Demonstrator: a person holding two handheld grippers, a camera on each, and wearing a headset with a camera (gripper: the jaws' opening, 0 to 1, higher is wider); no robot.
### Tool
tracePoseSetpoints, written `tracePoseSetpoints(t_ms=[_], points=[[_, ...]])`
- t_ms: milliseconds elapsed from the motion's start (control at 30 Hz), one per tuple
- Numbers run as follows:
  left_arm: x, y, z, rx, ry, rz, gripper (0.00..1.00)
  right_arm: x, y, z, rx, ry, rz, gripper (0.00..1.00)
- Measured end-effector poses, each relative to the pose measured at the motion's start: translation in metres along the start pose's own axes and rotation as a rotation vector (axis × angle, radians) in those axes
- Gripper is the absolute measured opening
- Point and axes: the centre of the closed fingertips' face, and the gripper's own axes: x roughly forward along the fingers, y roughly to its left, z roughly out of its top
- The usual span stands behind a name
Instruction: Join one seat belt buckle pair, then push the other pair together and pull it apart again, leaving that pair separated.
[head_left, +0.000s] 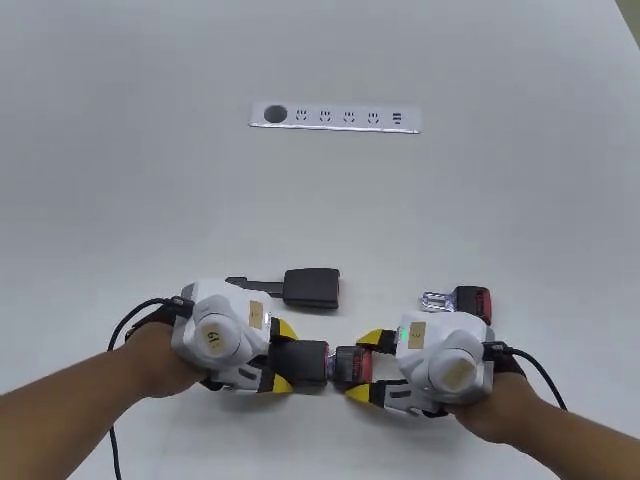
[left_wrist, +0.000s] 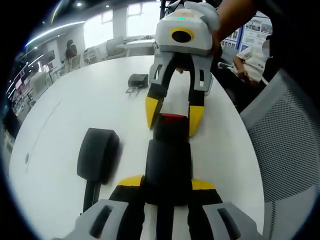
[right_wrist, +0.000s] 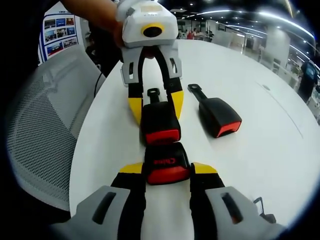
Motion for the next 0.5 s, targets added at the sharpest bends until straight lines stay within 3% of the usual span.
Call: tracePoseSetpoints(t_ms=[500], points=[[-0.0035,0.0006,-0.0057,0.03,0.007,-0.026,0.33,-0.0023,0.0011,-0.0001,-0.003,-0.002,0.01,0.31]])
